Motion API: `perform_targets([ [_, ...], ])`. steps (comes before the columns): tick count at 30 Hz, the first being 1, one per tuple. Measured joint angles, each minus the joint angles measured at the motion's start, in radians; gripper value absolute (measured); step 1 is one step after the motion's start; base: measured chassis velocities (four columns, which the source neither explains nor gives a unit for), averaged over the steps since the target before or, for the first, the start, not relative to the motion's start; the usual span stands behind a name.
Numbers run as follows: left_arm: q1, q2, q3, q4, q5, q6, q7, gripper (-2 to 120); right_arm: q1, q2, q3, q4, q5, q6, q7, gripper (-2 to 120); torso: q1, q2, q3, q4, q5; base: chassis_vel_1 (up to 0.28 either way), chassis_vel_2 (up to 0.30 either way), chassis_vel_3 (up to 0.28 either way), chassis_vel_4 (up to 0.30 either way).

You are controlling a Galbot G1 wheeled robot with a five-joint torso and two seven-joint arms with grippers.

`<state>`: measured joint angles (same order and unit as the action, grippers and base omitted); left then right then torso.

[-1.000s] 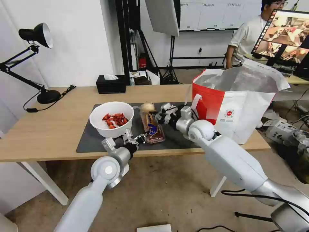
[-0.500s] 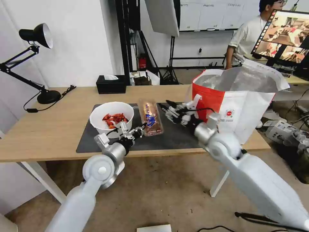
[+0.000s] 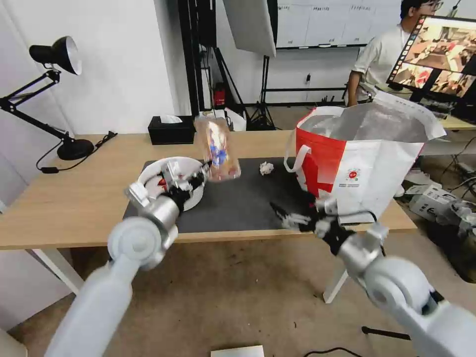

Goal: Pick up the trash from the table and place it into the takeout bag.

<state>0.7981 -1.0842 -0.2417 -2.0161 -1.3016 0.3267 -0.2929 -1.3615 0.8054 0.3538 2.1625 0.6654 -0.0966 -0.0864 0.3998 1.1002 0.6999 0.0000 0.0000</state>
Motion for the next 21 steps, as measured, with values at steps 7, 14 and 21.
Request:
perform_targets([
  [7,-0.323,0.034,0.172,0.091,-0.083,-0.025,-0.029,0,-0.255,0.119,0.083,0.028,-0.183,0.109,0.001,100,0.000,0.000,0.000,-0.0001,0.0002,0.000,0.000,0.000,0.000],
  [14,-0.531,-0.045,0.351,0.222,-0.068,-0.049,-0.046,0,-0.377,0.190,0.136,0.003,-0.273,0.202,0.001,100,0.000,0.000,0.000,-0.0003,0.0004,0.000,0.000,0.000,0.000],
  [21,-0.668,-0.161,0.512,0.376,0.018,-0.074,-0.048,0,-0.412,0.228,0.145,-0.038,-0.308,0.244,0.001,100,0.000,0.000,0.000,0.0000,0.0001,0.000,0.000,0.000,0.000],
])
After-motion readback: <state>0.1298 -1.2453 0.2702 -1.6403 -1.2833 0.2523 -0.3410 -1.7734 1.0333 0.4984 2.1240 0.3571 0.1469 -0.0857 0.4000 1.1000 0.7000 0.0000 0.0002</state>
